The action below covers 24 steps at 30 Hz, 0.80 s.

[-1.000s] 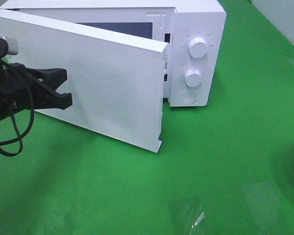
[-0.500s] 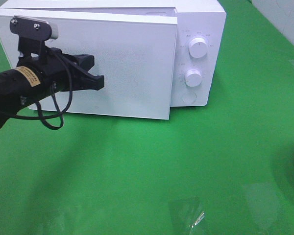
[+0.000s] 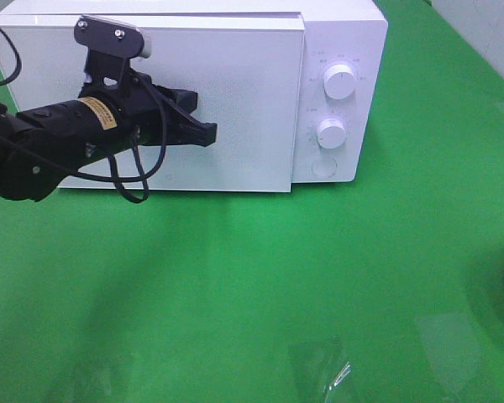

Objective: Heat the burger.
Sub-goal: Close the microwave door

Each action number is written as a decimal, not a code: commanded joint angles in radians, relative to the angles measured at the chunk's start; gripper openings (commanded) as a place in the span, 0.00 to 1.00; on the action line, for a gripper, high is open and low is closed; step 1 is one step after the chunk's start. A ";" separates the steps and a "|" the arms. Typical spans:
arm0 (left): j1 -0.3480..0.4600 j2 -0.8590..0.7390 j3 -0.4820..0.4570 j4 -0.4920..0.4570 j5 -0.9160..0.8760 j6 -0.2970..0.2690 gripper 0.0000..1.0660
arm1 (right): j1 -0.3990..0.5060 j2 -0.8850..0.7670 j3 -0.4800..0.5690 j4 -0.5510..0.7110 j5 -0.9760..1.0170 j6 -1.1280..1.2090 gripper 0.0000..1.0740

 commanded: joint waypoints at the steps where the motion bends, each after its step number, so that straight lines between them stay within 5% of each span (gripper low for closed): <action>1: -0.001 0.017 -0.054 -0.110 -0.038 0.028 0.00 | -0.004 -0.024 0.003 0.004 -0.014 -0.013 0.71; 11: -0.054 0.097 -0.179 -0.292 0.010 0.166 0.00 | -0.004 -0.024 0.003 0.004 -0.014 -0.013 0.71; 17: -0.058 0.098 -0.191 -0.305 0.021 0.168 0.00 | -0.004 -0.024 0.003 0.004 -0.014 -0.013 0.71; 24: -0.151 0.054 -0.179 -0.302 0.185 0.170 0.00 | -0.004 -0.024 0.003 0.004 -0.014 -0.013 0.71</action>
